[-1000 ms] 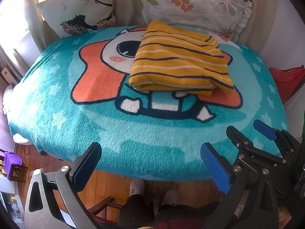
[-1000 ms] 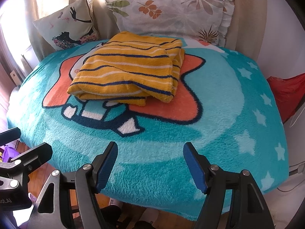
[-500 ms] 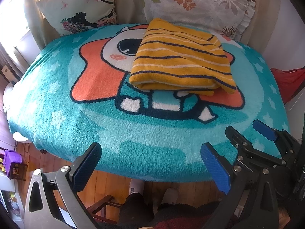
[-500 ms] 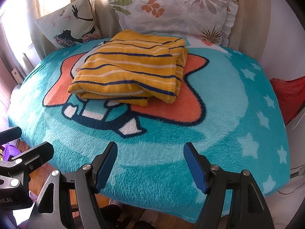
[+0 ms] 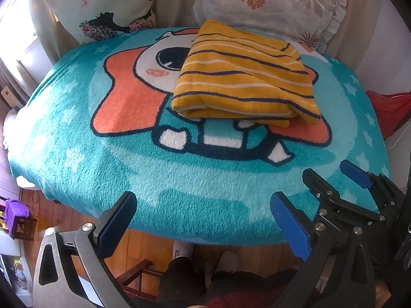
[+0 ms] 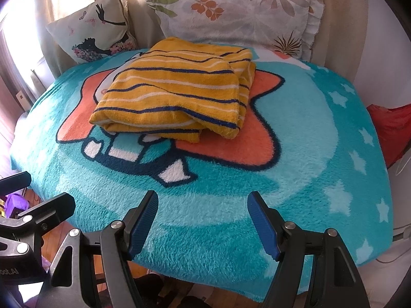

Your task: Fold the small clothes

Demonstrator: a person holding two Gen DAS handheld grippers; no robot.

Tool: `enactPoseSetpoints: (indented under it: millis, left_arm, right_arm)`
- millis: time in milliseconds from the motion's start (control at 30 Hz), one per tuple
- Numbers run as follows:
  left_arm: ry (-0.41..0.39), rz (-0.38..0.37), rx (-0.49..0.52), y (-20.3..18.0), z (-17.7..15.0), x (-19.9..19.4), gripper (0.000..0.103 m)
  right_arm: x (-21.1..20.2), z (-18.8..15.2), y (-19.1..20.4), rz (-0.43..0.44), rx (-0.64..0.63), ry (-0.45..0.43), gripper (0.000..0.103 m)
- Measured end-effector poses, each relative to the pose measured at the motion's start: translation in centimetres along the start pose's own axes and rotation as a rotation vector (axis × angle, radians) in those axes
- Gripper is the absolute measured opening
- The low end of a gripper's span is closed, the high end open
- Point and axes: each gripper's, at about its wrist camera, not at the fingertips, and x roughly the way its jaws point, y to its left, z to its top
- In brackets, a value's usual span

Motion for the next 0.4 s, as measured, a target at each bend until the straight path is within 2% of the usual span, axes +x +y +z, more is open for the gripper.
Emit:
enactPoseSetpoints:
  millis: [400]
  left_arm:
    - [-0.002,0.005,-0.013,0.09,0.05,0.01,0.103]
  right_arm:
    - [0.13,0.16,0.11,0.003,-0.003,0.001,0.076]
